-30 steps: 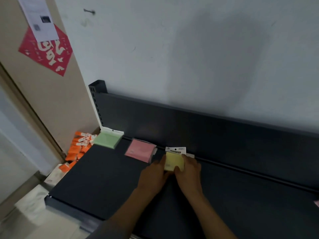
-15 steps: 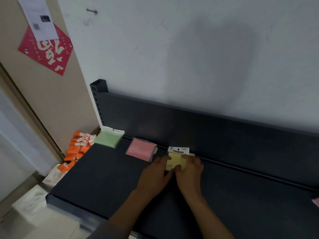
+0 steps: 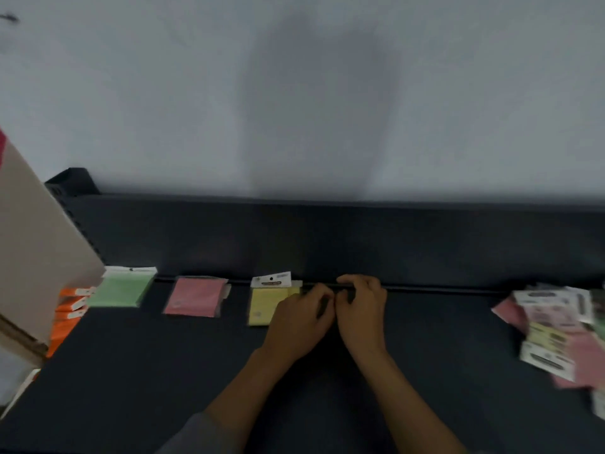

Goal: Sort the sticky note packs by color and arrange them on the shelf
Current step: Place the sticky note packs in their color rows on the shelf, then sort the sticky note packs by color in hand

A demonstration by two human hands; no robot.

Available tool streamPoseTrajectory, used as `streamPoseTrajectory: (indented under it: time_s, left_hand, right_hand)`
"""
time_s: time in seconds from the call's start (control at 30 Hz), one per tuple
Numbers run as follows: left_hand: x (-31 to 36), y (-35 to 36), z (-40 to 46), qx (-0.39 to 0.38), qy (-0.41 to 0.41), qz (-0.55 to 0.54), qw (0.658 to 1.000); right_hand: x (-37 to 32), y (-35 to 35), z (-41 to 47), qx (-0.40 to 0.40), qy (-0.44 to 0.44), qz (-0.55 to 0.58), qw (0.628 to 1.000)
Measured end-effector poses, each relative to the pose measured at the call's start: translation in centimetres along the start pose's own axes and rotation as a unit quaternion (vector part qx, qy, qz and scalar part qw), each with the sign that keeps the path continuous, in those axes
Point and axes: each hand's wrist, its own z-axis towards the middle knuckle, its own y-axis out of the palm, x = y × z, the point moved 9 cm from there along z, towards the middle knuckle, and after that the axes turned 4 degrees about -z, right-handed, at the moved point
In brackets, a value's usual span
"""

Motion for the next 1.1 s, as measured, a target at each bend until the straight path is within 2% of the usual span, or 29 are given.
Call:
streamPoseTrajectory:
  time_s: [0.33,0.67,0.83,1.1]
  left_hand:
    - [14.5,13.0,4.3,-0.087,0.117,-0.049,0.988]
    - [29.5,23.9,5.3,-0.141,0.188,-0.102,0.967]
    - [36.0,29.2,4.9,-0.164,0.220,-0.136,0.952]
    - [43.7,34.6,4.5,-0.186,0.262,-0.110,0.940]
  right_hand:
    - [11.8,-16.0,1.0,0.096,0.099,-0.073,0.988]
    - [22.0,-31.4,-0.9,0.187,0.172,-0.106,0.962]
    - [27.1,-37.8,-2.4,0.218,0.197,-0.113,0.949]
    - [33.5,-44.5,-3.8,0.235,0.235,-0.110,0.937]
